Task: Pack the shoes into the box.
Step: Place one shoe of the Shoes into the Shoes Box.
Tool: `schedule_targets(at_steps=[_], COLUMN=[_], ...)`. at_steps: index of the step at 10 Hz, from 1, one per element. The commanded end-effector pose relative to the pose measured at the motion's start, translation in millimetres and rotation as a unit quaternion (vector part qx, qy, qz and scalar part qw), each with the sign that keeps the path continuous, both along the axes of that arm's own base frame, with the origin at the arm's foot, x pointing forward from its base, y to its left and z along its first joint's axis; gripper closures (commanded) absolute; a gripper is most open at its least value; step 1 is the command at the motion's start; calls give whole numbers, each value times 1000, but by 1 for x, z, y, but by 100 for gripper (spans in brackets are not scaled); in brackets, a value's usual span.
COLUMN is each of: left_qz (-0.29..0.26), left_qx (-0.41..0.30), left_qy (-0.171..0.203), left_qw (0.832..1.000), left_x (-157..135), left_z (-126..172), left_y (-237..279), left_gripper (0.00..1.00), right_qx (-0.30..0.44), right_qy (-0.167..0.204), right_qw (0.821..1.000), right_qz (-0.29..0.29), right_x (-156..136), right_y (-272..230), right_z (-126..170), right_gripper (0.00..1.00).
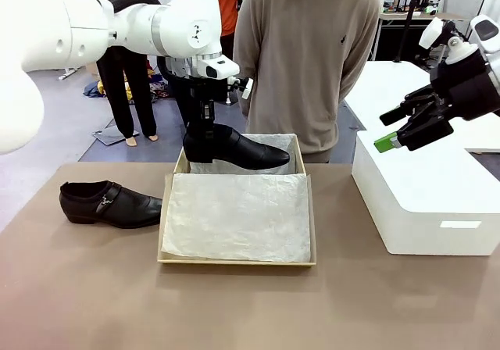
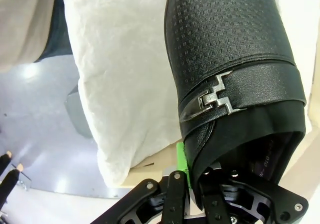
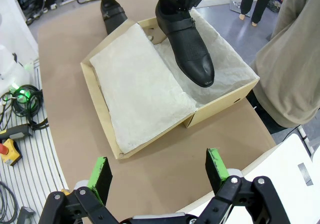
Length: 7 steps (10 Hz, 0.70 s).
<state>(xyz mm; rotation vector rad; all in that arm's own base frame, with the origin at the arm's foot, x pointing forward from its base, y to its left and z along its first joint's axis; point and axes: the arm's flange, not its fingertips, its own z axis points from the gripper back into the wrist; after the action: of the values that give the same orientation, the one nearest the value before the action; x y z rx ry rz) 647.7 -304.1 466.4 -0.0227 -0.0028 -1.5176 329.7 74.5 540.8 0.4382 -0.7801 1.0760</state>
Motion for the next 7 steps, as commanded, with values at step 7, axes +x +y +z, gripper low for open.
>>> schedule_targets(at_steps=[7], left_qz=[-17], left_qx=[0], left_qy=[-4], left_qw=[1000], left_x=[15], left_z=[-6], left_y=[-9], left_gripper=[100], right_qx=[10], right_qy=[-8], right_qw=[1000], right_qz=[14], right_x=[4], right_y=[0], right_z=[0], right_gripper=[0])
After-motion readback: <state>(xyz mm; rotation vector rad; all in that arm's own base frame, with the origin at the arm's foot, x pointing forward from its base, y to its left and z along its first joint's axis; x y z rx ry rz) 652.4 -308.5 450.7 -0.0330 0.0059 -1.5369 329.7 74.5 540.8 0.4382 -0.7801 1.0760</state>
